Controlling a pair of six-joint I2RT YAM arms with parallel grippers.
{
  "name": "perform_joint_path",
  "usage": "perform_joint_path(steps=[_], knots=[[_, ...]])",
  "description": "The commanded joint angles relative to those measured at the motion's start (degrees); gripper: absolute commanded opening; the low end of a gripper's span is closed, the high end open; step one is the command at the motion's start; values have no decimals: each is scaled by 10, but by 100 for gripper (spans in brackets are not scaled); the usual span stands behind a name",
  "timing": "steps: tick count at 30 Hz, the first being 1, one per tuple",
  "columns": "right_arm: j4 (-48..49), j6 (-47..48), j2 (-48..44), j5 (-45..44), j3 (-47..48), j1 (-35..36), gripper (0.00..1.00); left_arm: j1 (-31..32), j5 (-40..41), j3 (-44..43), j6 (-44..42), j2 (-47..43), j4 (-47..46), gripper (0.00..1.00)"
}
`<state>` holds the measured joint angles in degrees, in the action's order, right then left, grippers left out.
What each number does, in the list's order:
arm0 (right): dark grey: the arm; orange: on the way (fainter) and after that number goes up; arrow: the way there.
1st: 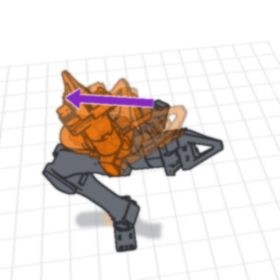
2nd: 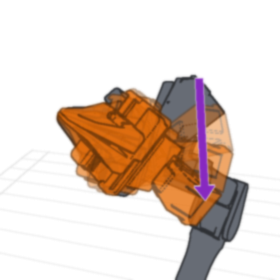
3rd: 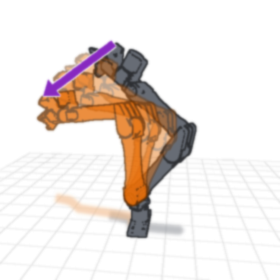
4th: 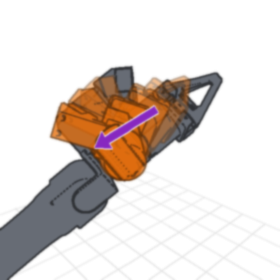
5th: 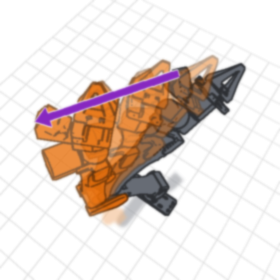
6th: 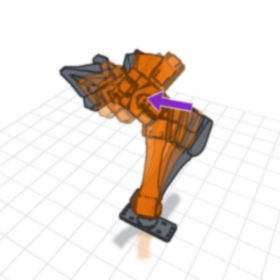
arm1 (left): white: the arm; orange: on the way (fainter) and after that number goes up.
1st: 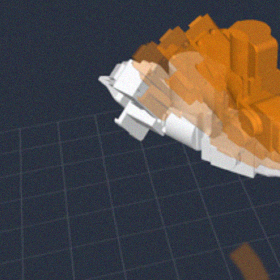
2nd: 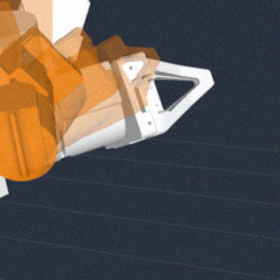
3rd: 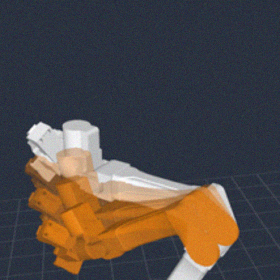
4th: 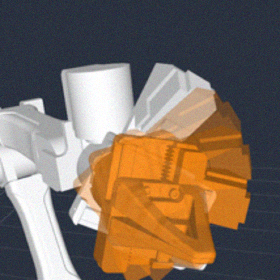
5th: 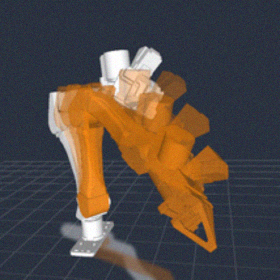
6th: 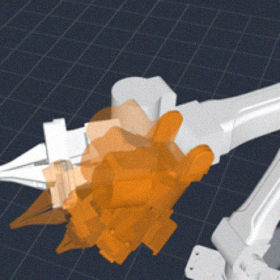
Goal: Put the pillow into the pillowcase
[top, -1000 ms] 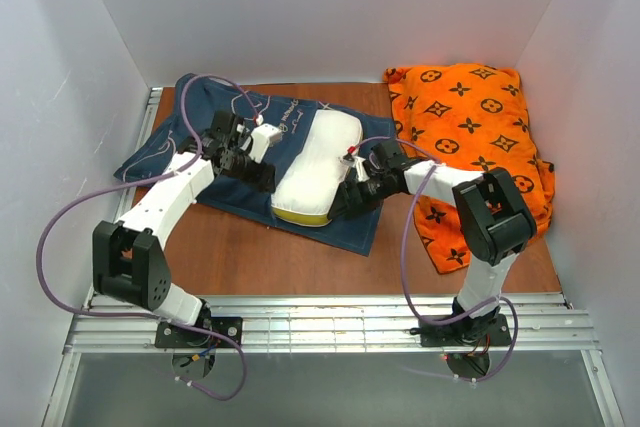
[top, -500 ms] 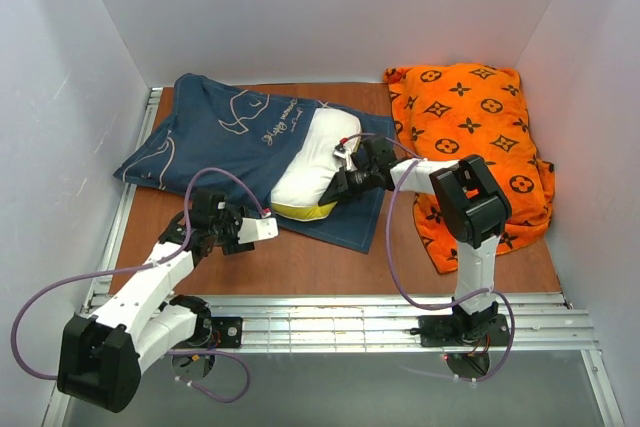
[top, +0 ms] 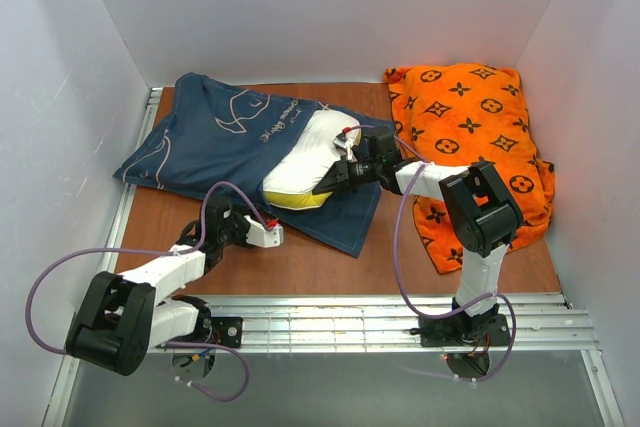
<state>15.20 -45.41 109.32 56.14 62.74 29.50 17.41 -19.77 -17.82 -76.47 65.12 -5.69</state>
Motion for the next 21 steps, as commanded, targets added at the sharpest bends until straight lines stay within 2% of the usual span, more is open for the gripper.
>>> perform_joint_path(steps=[1,4,5,7,8,9,11,13,14,17,18,21], knots=[[52,-21,-27,27,-3,-1,1,-1,19,21,-3,3,-152,43],[52,-26,-30,32,-10,-1,1,-1,14,46,-20,0,-196,38],[53,-28,-31,32,-11,-1,1,-1,5,48,-30,10,-201,29],[55,-32,-32,33,-13,-1,1,0,3,50,-33,26,-209,19],[56,-31,-33,34,-13,-1,1,1,6,47,-33,41,-208,7],[56,-32,-33,33,-14,0,1,3,6,33,-26,46,-202,0],[56,-28,-32,29,-16,0,1,4,-6,8,-6,39,-149,0],[58,-27,-28,18,-15,5,1,23,-54,-32,32,-1,-94,0],[59,-27,-18,10,-7,13,1,36,-74,-48,44,-17,-25,0],[66,-26,18,-12,30,31,1,139,-104,-113,123,-54,73,0],[67,-28,26,-22,38,44,1,194,-107,-129,145,-54,88,0],[108,-64,63,-47,51,55,1,264,-116,-179,213,-31,126,0]])
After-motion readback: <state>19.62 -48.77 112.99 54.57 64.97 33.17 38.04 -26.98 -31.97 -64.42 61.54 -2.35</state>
